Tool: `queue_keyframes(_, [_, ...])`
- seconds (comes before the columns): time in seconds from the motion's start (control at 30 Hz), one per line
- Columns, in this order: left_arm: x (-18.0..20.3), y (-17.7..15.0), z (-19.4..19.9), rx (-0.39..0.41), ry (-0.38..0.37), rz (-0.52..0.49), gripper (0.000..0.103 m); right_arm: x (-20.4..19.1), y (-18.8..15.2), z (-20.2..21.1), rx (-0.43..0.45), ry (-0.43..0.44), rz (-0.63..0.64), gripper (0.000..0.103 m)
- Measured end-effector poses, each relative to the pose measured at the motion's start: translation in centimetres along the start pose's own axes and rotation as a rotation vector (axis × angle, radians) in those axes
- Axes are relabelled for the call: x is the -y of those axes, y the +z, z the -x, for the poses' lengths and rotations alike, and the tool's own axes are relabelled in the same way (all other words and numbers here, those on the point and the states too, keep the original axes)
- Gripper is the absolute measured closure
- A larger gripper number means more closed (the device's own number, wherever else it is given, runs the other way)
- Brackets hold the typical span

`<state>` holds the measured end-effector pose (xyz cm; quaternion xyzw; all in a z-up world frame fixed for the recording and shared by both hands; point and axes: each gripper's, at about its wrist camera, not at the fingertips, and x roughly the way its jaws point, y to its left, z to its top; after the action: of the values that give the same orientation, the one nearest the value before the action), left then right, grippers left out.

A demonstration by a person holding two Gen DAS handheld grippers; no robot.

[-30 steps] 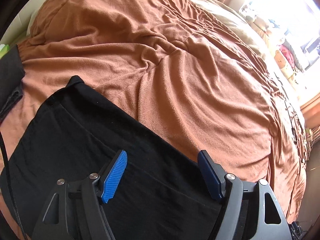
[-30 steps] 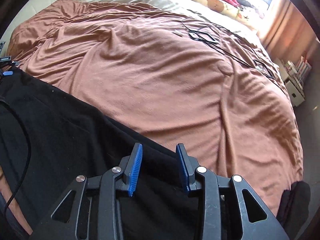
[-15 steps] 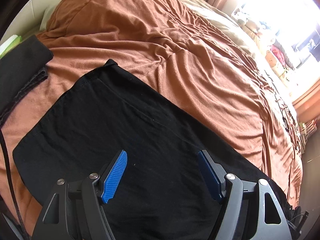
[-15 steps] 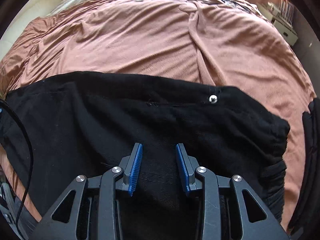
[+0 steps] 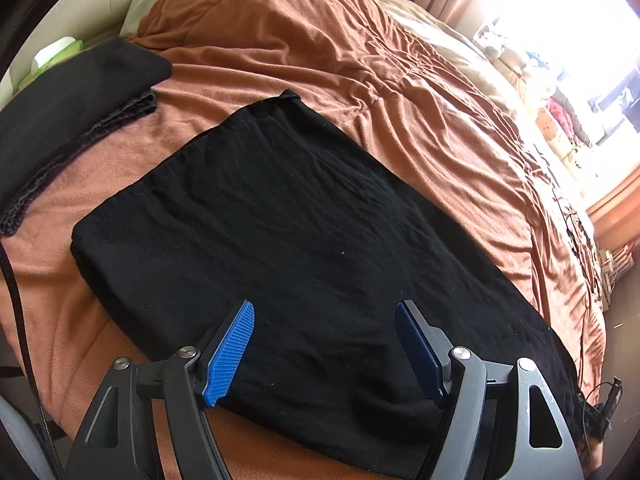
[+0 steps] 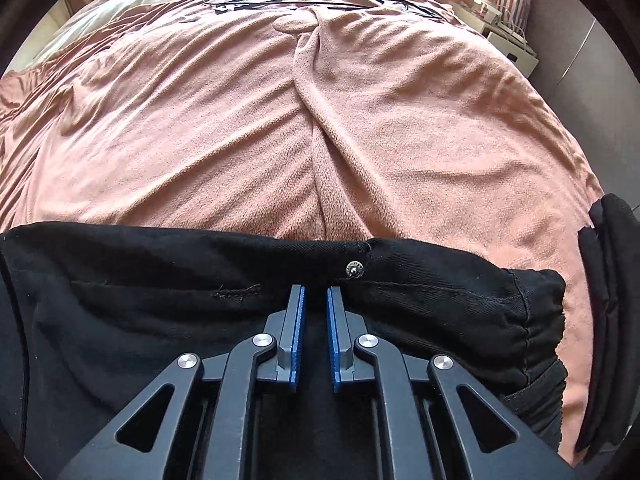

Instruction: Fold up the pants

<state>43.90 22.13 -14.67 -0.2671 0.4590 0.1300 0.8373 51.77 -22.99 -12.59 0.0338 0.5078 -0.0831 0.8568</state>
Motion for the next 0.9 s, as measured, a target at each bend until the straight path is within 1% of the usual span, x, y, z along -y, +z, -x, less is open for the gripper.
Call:
queue_keyframes(0.13, [-1.6, -0.6, 1.1, 0.017, -0.018, 0.028, 0.028, -0.9, 0.5, -0.5, -0.013, -0.031, 0.017, 0.098])
queue_keyframes(0.23, [-2.6, -0.9, 1.7, 0.023, -0.044, 0.048, 0.028, -1.0, 0.6, 0.5, -0.016, -0.032, 0.024, 0.098])
queue_keyframes(0.33, [-3.7, -1.1, 2.6, 0.044, -0.063, 0.059, 0.028, -0.5, 0.0, 2.5, -0.010, 0.039, -0.004, 0.096])
queue_keyframes(0.53, [-6.3, -1.0, 4.3, 0.067, -0.093, 0.074, 0.028, 0.9, -2.0, 7.4, 0.042, 0.098, -0.013, 0.094])
queue_keyframes(0.73, [-9.3, -0.4, 6.2, 0.099, -0.121, 0.112, 0.028, 1.3, -4.9, 12.2, 0.083, 0.153, -0.031, 0.094])
queue_keyframes(0.8, [-10.3, -0.2, 6.7, 0.107, -0.128, 0.126, 0.028, 1.1, -6.1, 13.9, 0.100, 0.170, -0.034, 0.088])
queue_keyframes(0.83, [-10.8, -0.1, 6.9, 0.111, -0.134, 0.134, 0.028, 1.0, -6.6, 14.5, 0.110, 0.169, -0.038, 0.077])
queue_keyframes(0.87, [-11.2, 0.0, 7.0, 0.115, -0.138, 0.144, 0.029, 0.9, -7.2, 15.3, 0.124, 0.166, -0.044, 0.061])
queue_keyframes(0.9, [-11.6, 0.0, 7.2, 0.119, -0.143, 0.152, 0.029, 0.8, -8.0, 16.1, 0.142, 0.170, -0.051, 0.053])
